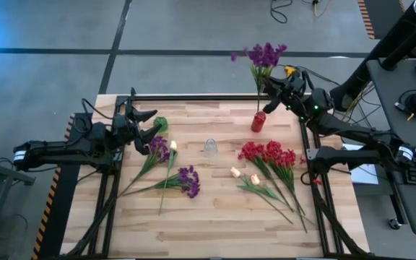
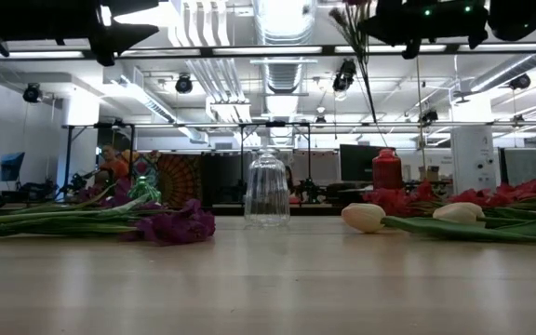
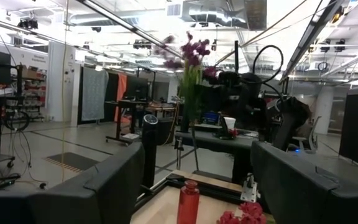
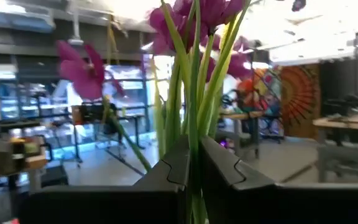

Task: Sort flowers into vase by color
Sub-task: Put the bottom right violet flowers into the red vase

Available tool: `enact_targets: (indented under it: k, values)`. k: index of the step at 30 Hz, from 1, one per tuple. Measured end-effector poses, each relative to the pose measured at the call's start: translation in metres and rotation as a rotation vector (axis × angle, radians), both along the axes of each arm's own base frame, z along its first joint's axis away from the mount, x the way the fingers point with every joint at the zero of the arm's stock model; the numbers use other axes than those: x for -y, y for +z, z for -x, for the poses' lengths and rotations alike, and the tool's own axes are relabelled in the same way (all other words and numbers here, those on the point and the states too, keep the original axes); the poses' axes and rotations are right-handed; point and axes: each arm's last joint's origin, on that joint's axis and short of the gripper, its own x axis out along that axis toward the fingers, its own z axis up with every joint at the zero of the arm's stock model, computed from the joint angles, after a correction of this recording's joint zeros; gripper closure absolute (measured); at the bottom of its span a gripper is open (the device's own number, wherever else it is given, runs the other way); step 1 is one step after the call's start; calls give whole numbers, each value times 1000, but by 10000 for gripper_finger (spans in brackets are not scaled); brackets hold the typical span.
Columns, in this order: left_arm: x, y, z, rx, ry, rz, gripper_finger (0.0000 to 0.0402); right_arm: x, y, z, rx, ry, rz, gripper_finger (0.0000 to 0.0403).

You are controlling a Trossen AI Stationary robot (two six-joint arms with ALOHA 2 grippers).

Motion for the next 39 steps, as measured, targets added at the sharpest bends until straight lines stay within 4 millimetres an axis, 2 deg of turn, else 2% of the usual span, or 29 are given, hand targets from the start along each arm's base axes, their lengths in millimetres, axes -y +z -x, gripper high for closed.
enact_targets:
  k: [9,18,27,31,39]
  values:
    - [0,-1,0,-6,0,2,125,-3,-7,11,9,-6,-3,385]
    - [0,-1,0,-4,-1,4,125,-3,-18,11,-26,-21,-4,385]
    - [0,-1,0,-7,-2,5,125,-8,-31,18,65,-42,81,385]
    - [0,-1,0,-10,-2,6,125,-8,-39,19,45,-52,73,385]
    - [0,-1,0,-10,-2,5,125,-8,-41,19,21,-67,98,385]
